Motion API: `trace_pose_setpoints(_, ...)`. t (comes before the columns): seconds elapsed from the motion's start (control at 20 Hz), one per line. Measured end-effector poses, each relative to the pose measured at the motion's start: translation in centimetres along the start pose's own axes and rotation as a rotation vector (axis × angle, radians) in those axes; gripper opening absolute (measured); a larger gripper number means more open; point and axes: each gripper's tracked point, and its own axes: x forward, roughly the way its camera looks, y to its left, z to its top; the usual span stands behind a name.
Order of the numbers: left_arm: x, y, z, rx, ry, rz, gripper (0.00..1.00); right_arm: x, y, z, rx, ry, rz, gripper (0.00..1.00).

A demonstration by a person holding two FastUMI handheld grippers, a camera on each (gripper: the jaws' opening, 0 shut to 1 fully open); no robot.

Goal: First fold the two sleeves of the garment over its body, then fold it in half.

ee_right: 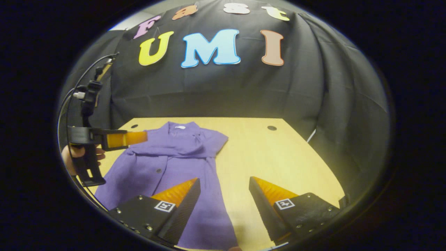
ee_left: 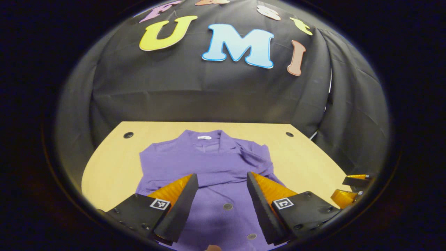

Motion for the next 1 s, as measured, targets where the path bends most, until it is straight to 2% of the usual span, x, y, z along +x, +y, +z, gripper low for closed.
trace_pose_setpoints(0.1,-2.5,1.8,-2.0,0.007,0.015,0.018,0.92,-0.6,0.7,-1.5,-0.005,0.033,0.001,0.88)
trace_pose_setpoints(0.15,-3.7,2.6,-3.0,0.003,0.024,0.024,0.89,-0.9,1.0,-2.2,-0.009,0.048,0.003,0.88)
trace_pose_setpoints(0.25,-6.1,4.1,-5.4,-0.013,0.042,0.036,0.95,-1.5,1.4,-3.5,-0.013,0.077,0.001,0.89)
trace_pose_setpoints(0.3,-7.3,4.9,-6.6,-0.019,0.050,0.046,0.89,-1.8,1.7,-4.2,-0.012,0.090,-0.001,0.89)
trace_pose_setpoints(0.4,-9.5,6.9,-9.1,-0.018,0.067,0.069,0.89,-2.4,1.8,-5.6,-0.010,0.114,-0.011,0.89)
trace_pose_setpoints(0.45,-10.5,7.4,-10.5,-0.015,0.076,0.075,0.95,-2.7,1.8,-6.2,-0.013,0.123,-0.020,0.89)
trace_pose_setpoints(0.5,-11.6,8.0,-11.6,-0.012,0.082,0.081,0.89,-3.0,1.8,-6.9,-0.018,0.132,-0.028,0.89)
trace_pose_setpoints(0.8,-16.7,11.0,-17.7,-0.017,0.134,0.114,0.89,-4.2,1.8,-11.1,0.002,0.200,-0.063,0.88)
trace_pose_setpoints(0.85,-17.2,11.3,-18.6,-0.014,0.139,0.116,0.95,-4.3,1.9,-11.7,0.002,0.214,-0.067,0.89)
trace_pose_setpoints(0.9,-17.7,11.5,-19.3,-0.014,0.147,0.112,0.89,-4.5,1.7,-12.4,0.001,0.226,-0.074,0.89)
trace_pose_setpoints(1.0,-18.6,11.9,-21.0,-0.011,0.167,0.117,0.92,-4.4,1.6,-13.5,0.003,0.247,-0.079,0.89)
